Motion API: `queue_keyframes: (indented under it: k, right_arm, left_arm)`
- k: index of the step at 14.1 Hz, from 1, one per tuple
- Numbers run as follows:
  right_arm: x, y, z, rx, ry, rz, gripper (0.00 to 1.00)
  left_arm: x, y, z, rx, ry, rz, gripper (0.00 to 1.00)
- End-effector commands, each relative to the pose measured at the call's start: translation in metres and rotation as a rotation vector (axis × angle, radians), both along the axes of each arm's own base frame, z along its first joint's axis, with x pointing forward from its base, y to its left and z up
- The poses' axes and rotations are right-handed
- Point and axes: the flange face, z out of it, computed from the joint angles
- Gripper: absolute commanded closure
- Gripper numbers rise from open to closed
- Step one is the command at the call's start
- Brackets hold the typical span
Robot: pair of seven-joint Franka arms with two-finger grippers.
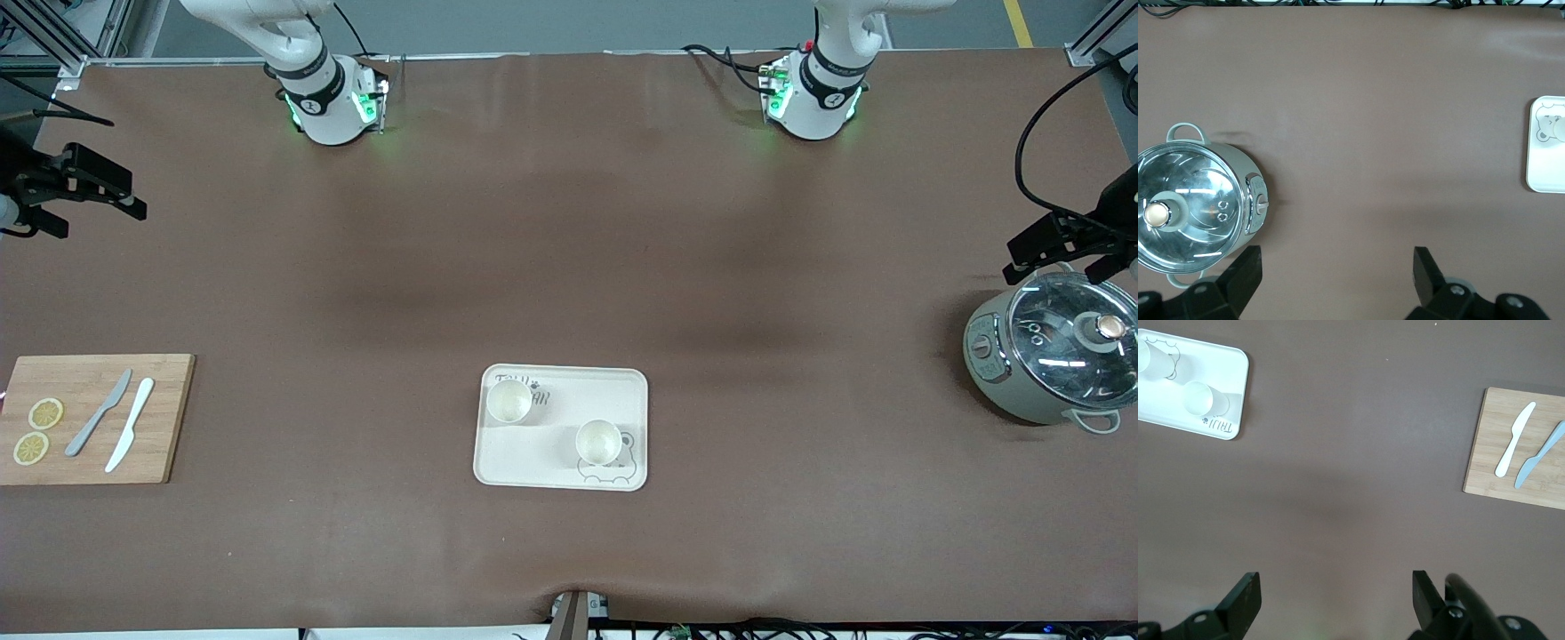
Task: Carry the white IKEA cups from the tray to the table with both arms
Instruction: 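Reach the left gripper to the cup on the tray while the right gripper follows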
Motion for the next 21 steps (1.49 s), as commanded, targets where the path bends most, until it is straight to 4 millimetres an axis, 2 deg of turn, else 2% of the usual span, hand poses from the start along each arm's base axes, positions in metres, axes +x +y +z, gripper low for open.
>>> queue_keyframes:
  k: [1, 6, 7, 8, 12, 14, 16, 19, 21]
  right_arm:
    - [-0.007, -0.002, 0.005, -0.003, -0.003, 0.013, 0.0]
    - [-0.005, -0.005, 0.005, -0.005, -0.007, 0.004, 0.0]
    - [-0.005, -0.009, 0.004, -0.005, -0.006, -0.002, 0.0]
    - [-0.005, -0.02, 0.003, -0.004, -0.006, -0.023, 0.0]
    - [0.002, -0.031, -0.008, -0.003, 0.01, -0.044, 0.0]
    - [0.006, -0.035, -0.018, -0.004, 0.031, -0.051, 0.0]
    - [0.012, -0.036, -0.029, -0.006, 0.048, -0.053, 0.0]
    - [0.024, -0.036, -0.052, -0.007, 0.09, -0.054, 0.0]
    - [0.039, -0.029, -0.082, -0.007, 0.14, -0.044, 0.0]
  left_arm:
    - [0.003, 0.003, 0.004, -0.009, -0.011, 0.003, 0.0]
    - [0.003, 0.0, 0.008, -0.007, -0.016, 0.001, 0.0]
    - [0.003, 0.001, 0.008, -0.007, -0.015, 0.003, 0.0]
    - [0.003, 0.002, 0.007, -0.009, -0.014, 0.006, 0.0]
    - [0.014, -0.004, -0.01, -0.04, 0.002, 0.014, 0.0]
    - [0.023, -0.022, -0.021, -0.043, 0.018, 0.064, 0.0]
    - [0.048, -0.062, -0.007, -0.028, -0.017, 0.046, 0.0]
    - [0.072, -0.096, -0.02, -0.03, 0.023, 0.059, 0.0]
    - [0.082, -0.147, -0.034, -0.035, 0.025, 0.076, 0.0]
